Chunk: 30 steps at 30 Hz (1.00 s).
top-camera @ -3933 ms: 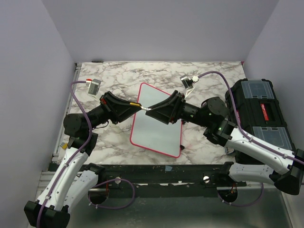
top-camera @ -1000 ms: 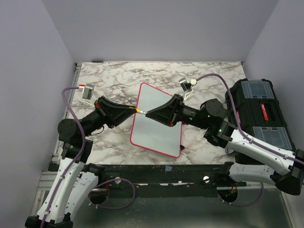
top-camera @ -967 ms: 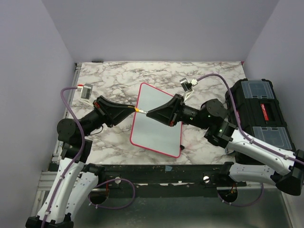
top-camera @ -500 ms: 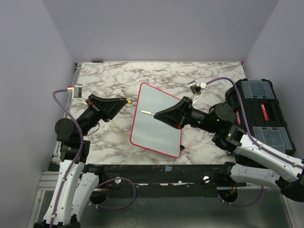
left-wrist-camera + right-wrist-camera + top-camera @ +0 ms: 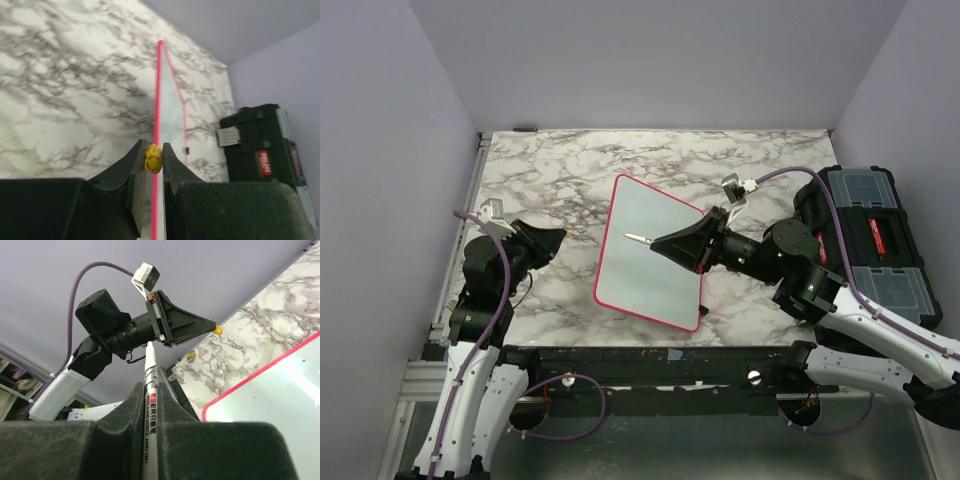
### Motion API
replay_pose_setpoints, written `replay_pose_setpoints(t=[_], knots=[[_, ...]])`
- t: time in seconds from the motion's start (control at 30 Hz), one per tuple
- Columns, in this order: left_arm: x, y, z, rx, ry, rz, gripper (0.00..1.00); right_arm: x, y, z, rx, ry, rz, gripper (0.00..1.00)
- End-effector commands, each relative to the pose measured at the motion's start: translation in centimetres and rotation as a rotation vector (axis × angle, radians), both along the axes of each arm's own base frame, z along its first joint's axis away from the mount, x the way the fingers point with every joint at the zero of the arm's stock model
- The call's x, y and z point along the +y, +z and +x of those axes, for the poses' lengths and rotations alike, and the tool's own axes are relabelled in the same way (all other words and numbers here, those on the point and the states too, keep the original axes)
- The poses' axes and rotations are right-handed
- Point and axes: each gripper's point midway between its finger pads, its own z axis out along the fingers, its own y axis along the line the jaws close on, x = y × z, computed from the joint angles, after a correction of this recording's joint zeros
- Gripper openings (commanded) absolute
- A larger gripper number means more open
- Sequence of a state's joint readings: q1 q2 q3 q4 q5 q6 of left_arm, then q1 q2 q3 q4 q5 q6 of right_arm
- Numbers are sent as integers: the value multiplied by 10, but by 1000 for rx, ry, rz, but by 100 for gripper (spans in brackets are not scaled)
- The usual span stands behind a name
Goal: Write a sentence on the whiteboard
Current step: Place the pen cap at the center of the board.
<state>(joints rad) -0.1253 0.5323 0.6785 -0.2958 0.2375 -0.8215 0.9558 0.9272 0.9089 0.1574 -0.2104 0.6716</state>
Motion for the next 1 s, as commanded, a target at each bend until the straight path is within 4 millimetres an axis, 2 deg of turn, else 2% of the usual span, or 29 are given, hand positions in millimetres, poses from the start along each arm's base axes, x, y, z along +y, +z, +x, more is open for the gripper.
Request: replay_pose_setpoints(t=[0.0, 0.17, 0.33, 0.57, 0.67, 0.8, 0.97], knots=[[29, -81, 6, 233, 160, 94, 0, -9, -15, 11, 5, -85, -65, 1], [33, -138, 11, 363, 194, 95, 0, -26, -24, 24, 11, -195, -111, 1], [31, -169, 14, 455, 200, 85, 0, -29, -37, 25, 24, -207, -157, 1], [22, -195, 23, 538, 163, 78, 1, -30, -45, 25, 33, -207, -175, 1], [22, -203, 26, 577, 165, 83, 5, -33, -46, 27, 36, -231, -178, 1], [19, -210, 30, 604, 158, 78, 15, -35, -49, 28, 40, -240, -185, 1], [13, -217, 34, 618, 124, 72, 22, -36, -51, 28, 41, -245, -190, 1]])
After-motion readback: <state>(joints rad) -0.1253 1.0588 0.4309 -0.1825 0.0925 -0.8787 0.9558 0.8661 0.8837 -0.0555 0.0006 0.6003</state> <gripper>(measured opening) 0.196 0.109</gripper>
